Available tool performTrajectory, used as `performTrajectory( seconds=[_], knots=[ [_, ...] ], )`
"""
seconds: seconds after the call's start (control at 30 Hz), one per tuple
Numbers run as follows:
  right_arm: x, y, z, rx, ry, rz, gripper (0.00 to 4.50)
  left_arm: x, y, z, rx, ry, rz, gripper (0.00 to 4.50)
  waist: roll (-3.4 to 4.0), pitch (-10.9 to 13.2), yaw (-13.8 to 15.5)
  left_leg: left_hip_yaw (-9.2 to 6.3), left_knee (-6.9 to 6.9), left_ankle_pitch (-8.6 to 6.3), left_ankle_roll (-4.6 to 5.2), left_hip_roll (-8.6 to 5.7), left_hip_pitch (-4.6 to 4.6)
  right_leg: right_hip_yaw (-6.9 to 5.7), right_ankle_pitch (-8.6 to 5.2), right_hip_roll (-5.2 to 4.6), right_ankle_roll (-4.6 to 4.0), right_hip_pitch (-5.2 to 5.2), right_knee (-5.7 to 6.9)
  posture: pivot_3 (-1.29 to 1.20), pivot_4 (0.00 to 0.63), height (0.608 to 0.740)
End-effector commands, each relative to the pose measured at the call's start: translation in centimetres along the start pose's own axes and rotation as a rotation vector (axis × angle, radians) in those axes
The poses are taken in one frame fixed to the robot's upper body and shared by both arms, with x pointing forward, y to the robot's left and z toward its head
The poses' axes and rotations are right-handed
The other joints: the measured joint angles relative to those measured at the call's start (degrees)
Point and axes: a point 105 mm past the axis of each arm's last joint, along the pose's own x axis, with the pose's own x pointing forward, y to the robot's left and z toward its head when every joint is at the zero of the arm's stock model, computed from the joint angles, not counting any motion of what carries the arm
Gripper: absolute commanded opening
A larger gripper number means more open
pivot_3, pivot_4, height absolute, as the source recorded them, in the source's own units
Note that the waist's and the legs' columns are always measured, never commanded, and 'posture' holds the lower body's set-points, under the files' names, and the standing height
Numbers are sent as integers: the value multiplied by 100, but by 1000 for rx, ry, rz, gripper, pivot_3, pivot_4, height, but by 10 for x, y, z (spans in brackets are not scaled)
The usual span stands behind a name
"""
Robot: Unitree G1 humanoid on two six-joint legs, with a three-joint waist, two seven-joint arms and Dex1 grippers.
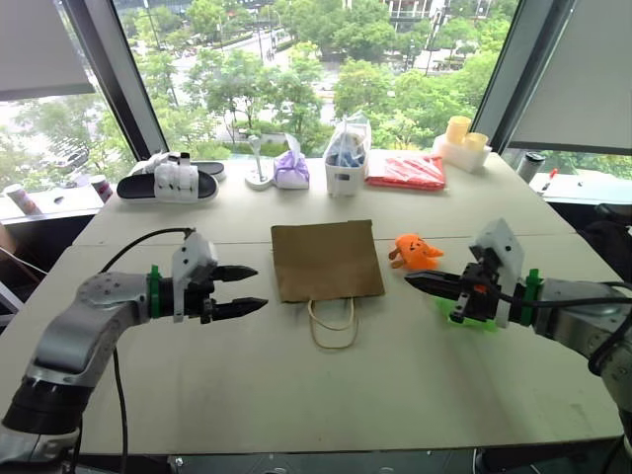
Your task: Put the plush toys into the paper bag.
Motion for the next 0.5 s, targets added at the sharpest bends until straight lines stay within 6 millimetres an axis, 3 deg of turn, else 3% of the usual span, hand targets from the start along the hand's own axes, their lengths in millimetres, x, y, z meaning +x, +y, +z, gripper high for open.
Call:
performTrajectory(
  seconds=[0.03,0.23,0.5],
  knots=[
    [3,12,2,-38,-15,18,0,12,-6,-11,198,36,-100,3203,0,0,-6,0,0,0,0,0,0,0,0,0,0,-1,-1,0,150,740],
    [-1,12,-12,-21,4,-36,0,39,-7,-22,390,55,-243,3203,-3,1,16,-7,0,0,1,-1,-6,1,1,-1,0,-6,-1,0,150,740],
    [-10,14,-16,-2,-1,-117,0,79,2,-23,382,-13,-312,3203,-4,2,-22,-4,5,0,2,-5,-5,0,3,3,2,-6,4,0,150,740]
  ],
)
